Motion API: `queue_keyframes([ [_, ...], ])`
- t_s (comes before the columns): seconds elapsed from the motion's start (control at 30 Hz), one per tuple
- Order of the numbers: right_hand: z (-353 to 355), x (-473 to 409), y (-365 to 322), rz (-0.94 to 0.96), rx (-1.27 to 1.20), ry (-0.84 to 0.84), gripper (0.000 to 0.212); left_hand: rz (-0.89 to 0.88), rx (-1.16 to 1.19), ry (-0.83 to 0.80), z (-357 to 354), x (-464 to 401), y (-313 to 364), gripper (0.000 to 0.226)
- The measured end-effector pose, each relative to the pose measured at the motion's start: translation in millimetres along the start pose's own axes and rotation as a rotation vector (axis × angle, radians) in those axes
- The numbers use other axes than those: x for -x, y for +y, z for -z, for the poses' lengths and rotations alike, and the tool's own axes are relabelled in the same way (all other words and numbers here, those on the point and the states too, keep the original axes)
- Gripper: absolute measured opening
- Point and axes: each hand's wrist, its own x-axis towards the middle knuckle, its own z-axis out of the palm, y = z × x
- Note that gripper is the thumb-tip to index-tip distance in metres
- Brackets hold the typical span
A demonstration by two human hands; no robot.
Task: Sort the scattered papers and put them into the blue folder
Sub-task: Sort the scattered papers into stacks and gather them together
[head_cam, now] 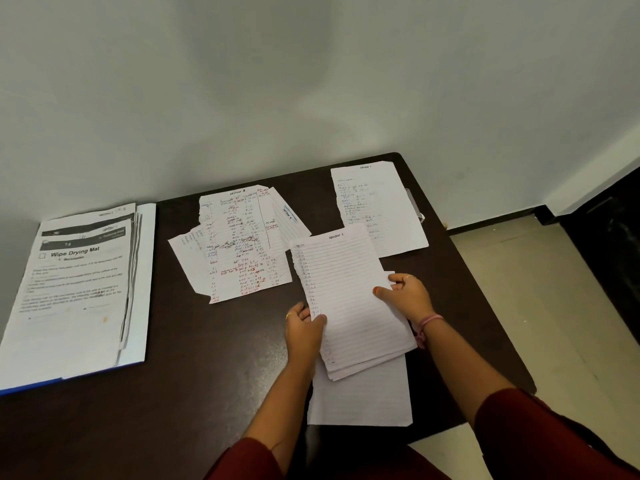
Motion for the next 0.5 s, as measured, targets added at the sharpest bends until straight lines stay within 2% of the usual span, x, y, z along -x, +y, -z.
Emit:
queue_keyframes([
  [0.1,-1.1,2.9,-6.1,0.049,-0.002,-0.027,0.037,0.023,0.022,-0.005,-0.1,-0.3,-0.5,0.043],
  [0.2,-5.5,16.8,-21.2,0.202,0.153,-0.102,0.027,0.046,0.057,0.009,-1.2,1.8,1.6,0.039],
  [0.4,-30.1,59.4,-39.1,0.479,0.444,-0.146,0.034,0.064,0.066,-0.019,2.7,0.8,6.0,0.036],
  [0.5,-31.2,68.1,-47.1,0.517,0.474,-0.139,0.037,0.092,0.077,-0.025,7.6,0.1,8.1,0.035],
])
